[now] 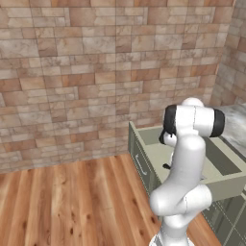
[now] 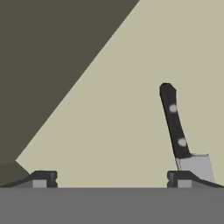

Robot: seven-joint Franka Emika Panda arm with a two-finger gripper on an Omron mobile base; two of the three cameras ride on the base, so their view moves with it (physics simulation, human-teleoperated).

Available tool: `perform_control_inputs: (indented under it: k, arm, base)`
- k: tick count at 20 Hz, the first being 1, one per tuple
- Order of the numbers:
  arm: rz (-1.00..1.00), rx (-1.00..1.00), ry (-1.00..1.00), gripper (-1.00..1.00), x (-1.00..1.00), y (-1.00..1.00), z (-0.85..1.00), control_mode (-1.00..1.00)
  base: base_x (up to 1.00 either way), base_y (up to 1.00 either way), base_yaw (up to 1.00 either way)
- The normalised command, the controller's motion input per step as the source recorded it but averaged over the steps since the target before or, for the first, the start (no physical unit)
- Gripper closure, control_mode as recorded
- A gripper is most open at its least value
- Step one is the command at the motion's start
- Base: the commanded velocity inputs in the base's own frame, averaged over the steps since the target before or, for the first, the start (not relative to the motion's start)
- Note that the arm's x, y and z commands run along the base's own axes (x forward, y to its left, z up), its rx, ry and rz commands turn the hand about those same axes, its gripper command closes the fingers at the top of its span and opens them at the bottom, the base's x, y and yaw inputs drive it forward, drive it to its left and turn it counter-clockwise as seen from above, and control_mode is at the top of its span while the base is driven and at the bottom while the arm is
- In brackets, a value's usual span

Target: Pick up the knife from the drawer and place it on the cutting board. Then place the meat from the plate to the cutting board.

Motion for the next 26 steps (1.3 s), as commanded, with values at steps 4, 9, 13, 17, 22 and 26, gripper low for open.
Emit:
perform_control_inputs:
  k: [4, 9, 13, 17, 22, 26]
  arm:
    - [0.03, 0.0, -0.05, -1.0, 0.11, -0.03, -0.31, -1.0]
    - [0.05, 0.0, -0.12, -1.0, 0.0, -0.06, -0.32, -1.0]
    - [0.05, 0.0, -0.09, -1.0, 0.01, -0.01, -0.36, -1.0]
    - [0.01, 0.0, -0.04, -1.0, 0.06, 0.0, -0.26, -1.0]
    - [0.0, 0.0, -0.04, -1.0, 0.15, 0.0, -0.16, -1.0]
    - [0.0, 0.0, 0.0, -1.0, 0.32, -0.01, 0.0, -1.0]
  base:
    - [0.0, 0.0, 0.0]
    - [0.0, 0.0, 0.0]
    - [0.0, 0.0, 0.0]
    - [0.0, 0.0, 0.0]
    - [0.0, 0.0, 0.0]
    - [0.0, 0.0, 0.0]
